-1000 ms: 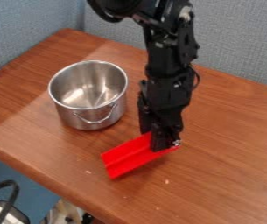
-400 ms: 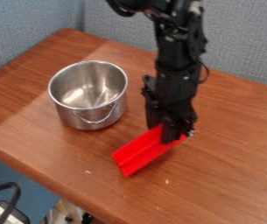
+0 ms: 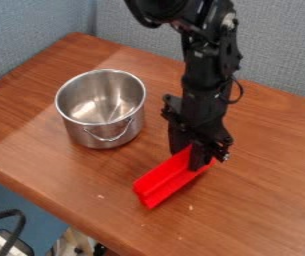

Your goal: Move the red object from the metal pot to the table

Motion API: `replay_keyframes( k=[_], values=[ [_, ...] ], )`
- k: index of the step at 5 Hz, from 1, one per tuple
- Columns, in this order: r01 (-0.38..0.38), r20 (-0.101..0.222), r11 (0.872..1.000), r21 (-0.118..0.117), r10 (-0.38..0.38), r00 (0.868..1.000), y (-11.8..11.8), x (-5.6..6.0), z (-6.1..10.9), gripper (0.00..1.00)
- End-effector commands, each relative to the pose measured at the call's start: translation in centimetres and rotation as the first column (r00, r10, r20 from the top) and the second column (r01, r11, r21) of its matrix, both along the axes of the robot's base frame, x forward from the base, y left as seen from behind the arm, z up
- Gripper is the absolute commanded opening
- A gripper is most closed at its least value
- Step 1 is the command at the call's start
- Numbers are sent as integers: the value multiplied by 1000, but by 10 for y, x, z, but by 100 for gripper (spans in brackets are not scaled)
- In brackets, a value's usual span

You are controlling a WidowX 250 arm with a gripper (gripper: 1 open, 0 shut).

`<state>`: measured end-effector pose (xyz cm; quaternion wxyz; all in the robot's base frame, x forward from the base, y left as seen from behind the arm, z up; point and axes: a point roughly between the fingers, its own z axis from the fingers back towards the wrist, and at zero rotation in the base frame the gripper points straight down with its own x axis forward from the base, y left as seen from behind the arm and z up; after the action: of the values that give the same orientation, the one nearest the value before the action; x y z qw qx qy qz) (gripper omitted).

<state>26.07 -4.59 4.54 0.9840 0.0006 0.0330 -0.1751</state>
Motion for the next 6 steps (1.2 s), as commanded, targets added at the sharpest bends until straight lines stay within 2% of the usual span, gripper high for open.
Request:
replay_keyframes(
  k=[1,3,5,6],
  values=[
    [32,48,999,-1,-32,998,-3,-4,16,0],
    [108,48,994,5,-109,993,5,-7,18,0],
    [101,53,995,13,-101,993,6,-10,11,0],
    [73,56,997,20,-74,996,6,-5,13,0]
  ],
)
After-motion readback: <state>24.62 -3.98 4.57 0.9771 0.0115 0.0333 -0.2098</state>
